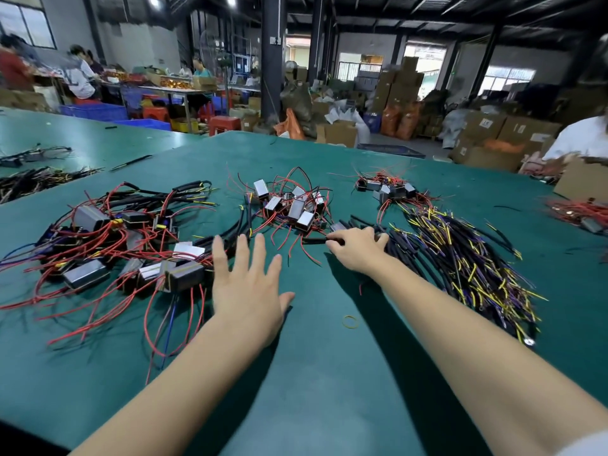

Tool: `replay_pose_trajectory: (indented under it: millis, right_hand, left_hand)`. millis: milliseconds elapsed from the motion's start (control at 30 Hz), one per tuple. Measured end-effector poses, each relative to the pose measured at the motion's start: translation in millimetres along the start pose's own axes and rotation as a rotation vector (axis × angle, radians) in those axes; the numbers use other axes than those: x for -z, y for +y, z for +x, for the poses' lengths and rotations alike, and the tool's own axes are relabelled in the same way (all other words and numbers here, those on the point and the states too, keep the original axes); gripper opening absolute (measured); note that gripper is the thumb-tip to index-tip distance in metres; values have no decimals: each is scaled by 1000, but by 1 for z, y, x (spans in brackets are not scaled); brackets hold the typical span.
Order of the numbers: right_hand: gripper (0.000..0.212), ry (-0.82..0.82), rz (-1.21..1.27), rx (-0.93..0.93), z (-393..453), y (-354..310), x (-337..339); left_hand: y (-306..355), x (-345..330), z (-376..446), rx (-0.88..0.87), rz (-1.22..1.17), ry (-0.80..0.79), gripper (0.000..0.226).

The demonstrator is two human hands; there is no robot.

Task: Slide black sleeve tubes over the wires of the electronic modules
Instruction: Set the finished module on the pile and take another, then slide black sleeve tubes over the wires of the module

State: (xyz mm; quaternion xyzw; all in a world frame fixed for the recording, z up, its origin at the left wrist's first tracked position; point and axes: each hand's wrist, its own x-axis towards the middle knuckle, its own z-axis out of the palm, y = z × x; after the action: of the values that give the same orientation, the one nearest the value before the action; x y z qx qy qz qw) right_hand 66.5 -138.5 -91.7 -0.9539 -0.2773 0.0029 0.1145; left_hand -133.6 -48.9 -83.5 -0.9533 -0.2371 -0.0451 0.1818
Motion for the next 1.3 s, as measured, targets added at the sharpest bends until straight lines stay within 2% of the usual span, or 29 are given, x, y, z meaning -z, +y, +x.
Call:
replay_pose_trajectory:
  millis: [67, 133, 233, 400, 467, 533, 600, 667, 700, 800, 867, 900, 1000, 1067, 1133, 1167, 1233, 1300]
  right_hand:
    - [35, -6, 16, 4, 3, -1, 3]
    - [35, 92, 77, 21, 4, -1, 7]
    - [29, 317, 367, 23, 3, 4, 20]
    - [19, 514, 739, 53, -6, 20, 43]
    - [20, 575, 828, 82, -13, 23, 46]
    - [22, 594, 896, 118, -23, 24, 48]
    - [26, 546, 928, 188, -38, 22, 48]
    - [28, 429, 923, 274, -54, 19, 42]
    - [28, 349, 905, 307, -60, 17, 37]
    - [25, 98, 853, 397, -75, 13, 28]
    - [20, -4, 939, 395, -75, 14, 28]
    - [17, 4, 998, 339, -70, 14, 29]
    - [6, 75, 1075, -16, -40, 11, 32]
    - [18, -41, 1120, -182, -20, 2, 31]
    - [30, -129, 1107, -229, -3, -9, 29]
    - [29, -123, 1076, -222, 3, -15, 28]
    - [17, -49, 1014, -195, 10, -24, 29]
    - [22, 62, 1005, -188, 17, -28, 31]
  left_hand:
    - [9, 5, 4, -28, -16, -33, 66]
    - [15, 6, 6, -43, -50, -39, 64]
    - [19, 5, 9, -44, -131, 4, 60]
    - [29, 2, 17, -73, -277, 17, 53]
    - [36, 2, 23, -91, -429, 35, 49]
    - [41, 6, 30, -61, -831, 32, 42]
    - [48, 14, 38, 46, -1314, 22, 28]
    - [57, 22, 54, 190, -1578, 82, 25]
    - [60, 25, 64, 256, -1710, 64, 25]
    - [65, 25, 89, 446, -2171, -161, 20]
    - [62, 12, 95, 456, -2235, -230, 10]
    - [61, 4, 95, 431, -2251, -221, 12]
    - [54, -11, 88, 371, -2283, -170, 11]
    - [54, -12, 87, 271, -2241, -152, 15]
    - [56, -12, 88, 195, -2230, -133, 17]
    - [56, -11, 89, 183, -2235, -121, 18]
    - [57, -13, 90, 206, -2262, -102, 20]
    - [58, -15, 92, 226, -2274, -70, 20]
